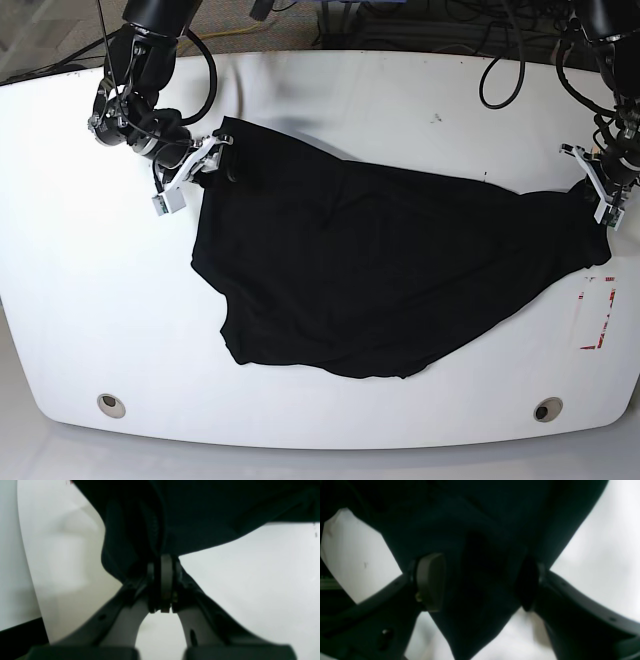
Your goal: Fold the T-shirt properly
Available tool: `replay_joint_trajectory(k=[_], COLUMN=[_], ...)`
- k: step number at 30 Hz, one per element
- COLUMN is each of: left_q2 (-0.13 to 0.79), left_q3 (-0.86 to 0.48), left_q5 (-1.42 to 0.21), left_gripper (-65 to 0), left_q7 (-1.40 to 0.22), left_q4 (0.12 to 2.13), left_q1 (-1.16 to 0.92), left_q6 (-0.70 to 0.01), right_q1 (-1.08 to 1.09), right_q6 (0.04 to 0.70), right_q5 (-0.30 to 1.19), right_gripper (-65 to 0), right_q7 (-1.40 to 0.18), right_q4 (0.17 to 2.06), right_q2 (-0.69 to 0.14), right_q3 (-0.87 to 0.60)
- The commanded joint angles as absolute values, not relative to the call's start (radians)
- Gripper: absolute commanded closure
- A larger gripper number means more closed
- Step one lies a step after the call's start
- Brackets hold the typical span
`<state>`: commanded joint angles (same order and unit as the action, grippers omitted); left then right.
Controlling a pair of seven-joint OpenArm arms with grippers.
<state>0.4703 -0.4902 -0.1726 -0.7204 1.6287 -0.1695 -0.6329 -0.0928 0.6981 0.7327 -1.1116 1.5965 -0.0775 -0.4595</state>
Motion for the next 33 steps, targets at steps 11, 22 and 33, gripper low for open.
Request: replay_joint_trajectory(k=[11, 22, 33], left_q2=[0.47, 0.47, 0.47], left_q3=[-0.492, -0.492, -0.493], left_q5=[-0.173, -0.173, -0.179], left_gripper=[0.0, 0.0, 0.0], left_q7=[-0.72, -0.72, -0.717], left_q4=[1.632, 1.63, 1.635], left_q1=[-0.17, -0.17, -0.17], left_q6=[-0.633, -0.633, -0.662], right_q1=[-0.067, -0.071, -0.285], right_q6=[0.698, 0.698, 0.698], right_q5=[0.731, 0.733, 0.739], right_gripper=[-25.4, 0.0, 0.0], right_q7=[-1.078, -1.061, -1.139], right_q4=[1.492, 1.535, 1.916], right_q2=[-0.084, -0.087, -0.101], right_q3=[-0.4, -0.398, -0.406])
